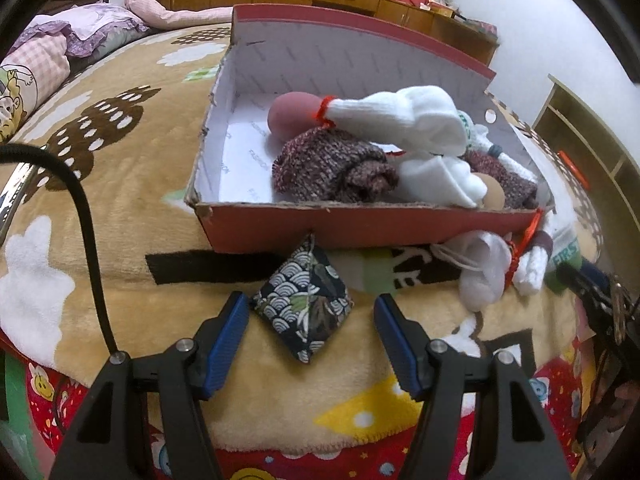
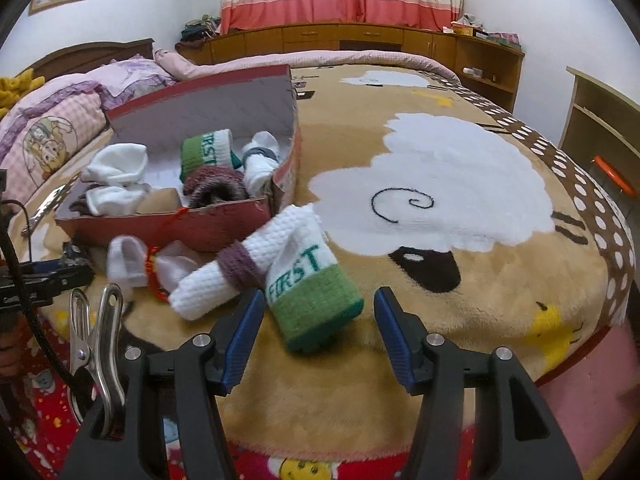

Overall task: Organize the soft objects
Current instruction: 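Grasp the patterned sachet with the left tool while the right grasps another FIRST sock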

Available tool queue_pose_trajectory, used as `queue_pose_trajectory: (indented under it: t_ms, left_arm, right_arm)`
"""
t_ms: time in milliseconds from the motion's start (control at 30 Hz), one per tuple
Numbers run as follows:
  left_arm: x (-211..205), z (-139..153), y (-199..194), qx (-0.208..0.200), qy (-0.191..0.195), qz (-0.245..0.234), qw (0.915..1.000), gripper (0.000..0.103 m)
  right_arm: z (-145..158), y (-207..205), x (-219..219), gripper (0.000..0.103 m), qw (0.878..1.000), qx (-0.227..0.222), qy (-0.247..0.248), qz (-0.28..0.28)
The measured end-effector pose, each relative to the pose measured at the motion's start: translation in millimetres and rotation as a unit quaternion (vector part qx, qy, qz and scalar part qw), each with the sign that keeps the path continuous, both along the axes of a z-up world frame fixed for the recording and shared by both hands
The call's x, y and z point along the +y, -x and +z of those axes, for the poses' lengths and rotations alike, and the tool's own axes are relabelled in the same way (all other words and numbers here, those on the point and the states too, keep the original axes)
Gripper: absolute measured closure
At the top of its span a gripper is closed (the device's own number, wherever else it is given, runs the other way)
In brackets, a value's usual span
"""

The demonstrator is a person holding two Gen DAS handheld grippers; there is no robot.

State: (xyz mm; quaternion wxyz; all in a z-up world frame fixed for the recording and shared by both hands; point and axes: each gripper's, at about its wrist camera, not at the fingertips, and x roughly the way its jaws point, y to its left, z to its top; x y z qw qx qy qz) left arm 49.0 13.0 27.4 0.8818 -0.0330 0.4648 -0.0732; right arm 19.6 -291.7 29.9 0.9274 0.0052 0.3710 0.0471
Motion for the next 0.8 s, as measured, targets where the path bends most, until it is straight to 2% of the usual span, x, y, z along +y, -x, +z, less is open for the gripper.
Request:
queue_pose_trajectory:
  t_ms: [433,567,633,733,800]
  left_arm:
    - [2.6,-5.0,-6.3,0.008,0.004,0.008,0.9999,0.034]
    - [2.4,-4.7,-6.7,0.006,0.0,0.006,1.0,0.035]
    - [2.7,-4.6,-6.2,0.004,-0.001,0.007,1.0,0.038]
    - [5.4,-3.4,-4.2,0.003,0.004,0.009,0.9999,0.048]
    - [7.6,-2.4,-3.2,0.003,0.011,0.009,0.9999,0.05]
  right_arm:
    - [-11.8,-16.2,-3.4,0.045,0.999,0.02,-0.03,0.002]
    - [-13.4,-15.9,-5.7,0.052,0.999,0.023,-0.044,0.003]
    - [-13.8,-15.9,-6.6,0.056,0.998,0.024,-0.049,0.005]
    - [-13.1,-14.3,-5.2,0.06,0.998,0.023,-0.051,0.005]
    - [-11.9,-12.7,-4.2,0.063,0.998,0.022,-0.053,0.004]
